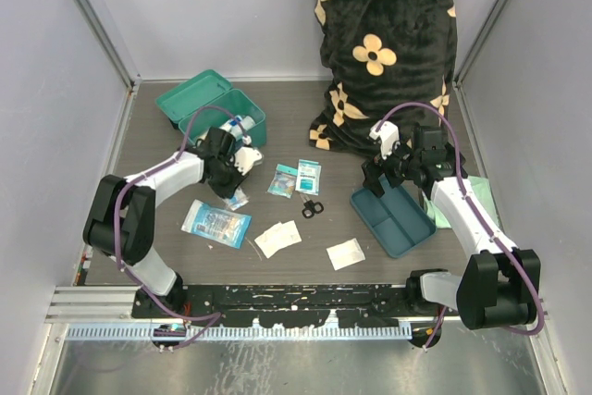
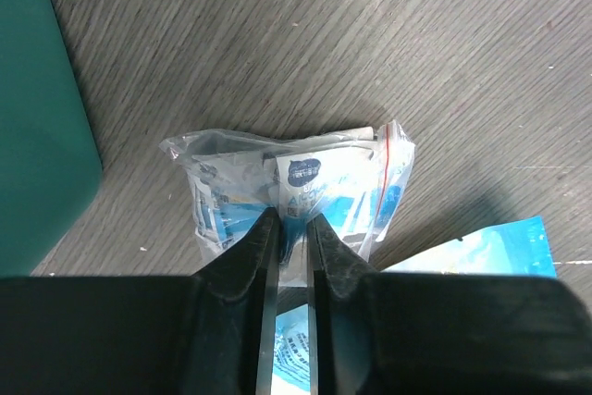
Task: Organize the medicine kit
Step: Pick up the medical item at the center of the board, then place the medical item at the medicine box.
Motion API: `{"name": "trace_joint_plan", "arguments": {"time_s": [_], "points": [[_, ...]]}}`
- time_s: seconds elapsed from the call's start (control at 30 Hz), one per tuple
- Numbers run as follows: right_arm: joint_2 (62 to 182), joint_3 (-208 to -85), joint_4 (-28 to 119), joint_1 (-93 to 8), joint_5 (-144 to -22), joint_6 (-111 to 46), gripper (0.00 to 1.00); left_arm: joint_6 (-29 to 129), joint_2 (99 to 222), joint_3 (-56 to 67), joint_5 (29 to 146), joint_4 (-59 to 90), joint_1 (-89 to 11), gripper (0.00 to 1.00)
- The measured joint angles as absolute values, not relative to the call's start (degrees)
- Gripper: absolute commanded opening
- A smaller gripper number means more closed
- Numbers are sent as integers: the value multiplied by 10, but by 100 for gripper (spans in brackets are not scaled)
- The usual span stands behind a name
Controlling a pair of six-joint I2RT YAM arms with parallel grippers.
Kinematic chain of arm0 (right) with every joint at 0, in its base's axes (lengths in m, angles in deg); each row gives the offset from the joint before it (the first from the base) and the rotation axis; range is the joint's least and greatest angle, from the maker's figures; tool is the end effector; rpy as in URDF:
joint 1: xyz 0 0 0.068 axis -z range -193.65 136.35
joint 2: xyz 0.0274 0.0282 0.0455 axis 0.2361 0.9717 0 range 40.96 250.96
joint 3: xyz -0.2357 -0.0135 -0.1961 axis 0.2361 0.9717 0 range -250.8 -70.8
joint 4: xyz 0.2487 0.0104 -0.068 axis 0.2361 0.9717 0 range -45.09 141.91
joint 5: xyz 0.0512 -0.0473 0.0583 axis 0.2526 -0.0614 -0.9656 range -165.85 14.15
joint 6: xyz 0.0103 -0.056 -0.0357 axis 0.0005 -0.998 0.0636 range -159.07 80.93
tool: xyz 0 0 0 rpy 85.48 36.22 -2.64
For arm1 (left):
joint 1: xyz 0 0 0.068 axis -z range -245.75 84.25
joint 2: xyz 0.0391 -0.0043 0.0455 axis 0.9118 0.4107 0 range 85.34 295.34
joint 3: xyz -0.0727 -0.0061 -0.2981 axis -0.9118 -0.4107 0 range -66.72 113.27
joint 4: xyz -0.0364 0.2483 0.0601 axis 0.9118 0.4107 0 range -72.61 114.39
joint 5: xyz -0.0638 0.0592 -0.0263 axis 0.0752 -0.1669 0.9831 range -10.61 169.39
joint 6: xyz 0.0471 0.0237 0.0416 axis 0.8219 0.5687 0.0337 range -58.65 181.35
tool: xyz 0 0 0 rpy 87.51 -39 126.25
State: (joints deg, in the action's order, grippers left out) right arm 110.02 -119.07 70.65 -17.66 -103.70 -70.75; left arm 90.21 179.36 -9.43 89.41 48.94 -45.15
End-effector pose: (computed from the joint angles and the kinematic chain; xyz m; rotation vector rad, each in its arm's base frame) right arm 0.2411 0.0421 0.2752 -0.9126 2.0997 0.3313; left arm 0.2937 -0.1203 0.1978 1.1903 2.4735 -0.2019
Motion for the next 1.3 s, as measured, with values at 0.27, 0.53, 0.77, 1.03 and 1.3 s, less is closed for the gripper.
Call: {"name": "trace_joint_plan", "arguments": {"time_s": [0.27, 0.53, 0.77, 1.03, 1.3], "points": [[1106, -1191, 707, -177, -1036, -709, 100, 892, 1794, -70, 914, 519, -451, 4], [1108, -1191, 707, -177, -1036, -712, 100, 889, 1785, -25, 967, 562, -451, 1], [1108, -1191, 707, -177, -1036, -714, 100, 874, 1767, 42, 1018, 601, -451, 0], [1108, -1191, 707, -177, -1036, -715, 100, 844, 1745, 130, 1026, 620, -461, 0], [1108, -1191, 707, -177, -1036, -716, 100, 809, 1791, 263, 1000, 619, -523, 2]]}}
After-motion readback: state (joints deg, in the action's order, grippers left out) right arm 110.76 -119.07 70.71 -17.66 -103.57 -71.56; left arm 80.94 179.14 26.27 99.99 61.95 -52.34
